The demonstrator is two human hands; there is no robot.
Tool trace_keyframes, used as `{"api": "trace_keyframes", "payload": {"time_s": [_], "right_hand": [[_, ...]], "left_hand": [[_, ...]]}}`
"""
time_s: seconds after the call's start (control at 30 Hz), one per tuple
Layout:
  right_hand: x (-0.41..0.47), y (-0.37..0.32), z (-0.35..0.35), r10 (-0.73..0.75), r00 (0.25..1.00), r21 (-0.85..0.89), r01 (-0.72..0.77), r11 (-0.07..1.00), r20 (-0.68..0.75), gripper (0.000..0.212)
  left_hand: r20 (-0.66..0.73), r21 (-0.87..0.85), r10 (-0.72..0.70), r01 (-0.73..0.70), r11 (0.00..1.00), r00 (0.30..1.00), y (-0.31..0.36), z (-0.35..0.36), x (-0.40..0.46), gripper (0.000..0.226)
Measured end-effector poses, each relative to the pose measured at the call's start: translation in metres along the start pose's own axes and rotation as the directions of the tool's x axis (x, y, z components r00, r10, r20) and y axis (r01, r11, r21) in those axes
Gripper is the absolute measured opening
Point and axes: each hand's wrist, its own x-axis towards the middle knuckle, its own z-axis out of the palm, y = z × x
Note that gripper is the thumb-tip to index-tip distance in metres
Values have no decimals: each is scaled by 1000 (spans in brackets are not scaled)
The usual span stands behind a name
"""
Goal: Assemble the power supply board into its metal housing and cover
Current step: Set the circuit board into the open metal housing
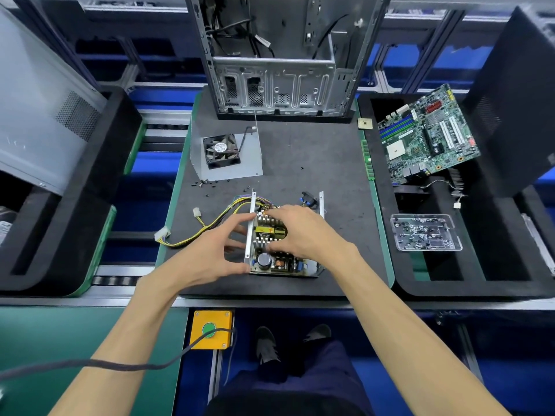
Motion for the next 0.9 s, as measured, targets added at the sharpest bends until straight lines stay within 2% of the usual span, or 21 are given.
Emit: {"api": "trace_keyframes", "payload": {"time_s": [0.1, 0.17, 0.2, 0.27, 0.33, 0.4, 0.53, 0.7, 0.77, 0.9], "right_hand": [[2, 3, -3, -10, 999, 30, 8, 1000, 48, 82], [1, 6, -7, -27, 1000, 119, 26, 993, 14, 71], [-1, 9, -8, -41, 998, 161, 49, 986, -52, 61], [-4, 17, -9, -23, 967, 217, 80, 973, -254, 41], [-8, 25, -8, 88, 900, 297, 47, 954, -427, 38], [-9, 30, -6, 232, 839, 407, -13, 913, -493, 43], [-10, 34, 8, 406, 809, 563, -115, 818, -425, 51], [-11, 31, 24, 555, 787, 750, -188, 634, -272, 49], [-9, 30, 24, 577, 778, 783, -188, 593, -250, 47], [-9, 30, 24, 577, 773, 793, -168, 586, -263, 45]], "left_hand": [[2, 78, 2, -2, 997, 1000, 2, -1, 0, 94], [-31, 185, 16, -10, 983, 999, 4, 1, -1, 93], [-70, 249, 41, -22, 968, 997, 6, 2, -1, 91], [-166, 388, 179, -102, 916, 970, 12, 7, -1, 83], [-195, 497, 310, -178, 849, 931, 22, 13, 2, 76], [-151, 556, 361, -223, 800, 920, 33, 21, 9, 74], [-3, 707, 321, -225, 671, 947, 43, 38, 25, 83], [38, 814, 284, -195, 548, 958, 42, 44, 37, 88], [41, 830, 289, -194, 522, 956, 40, 45, 39, 84], [47, 833, 284, -195, 519, 958, 34, 40, 41, 59]]}}
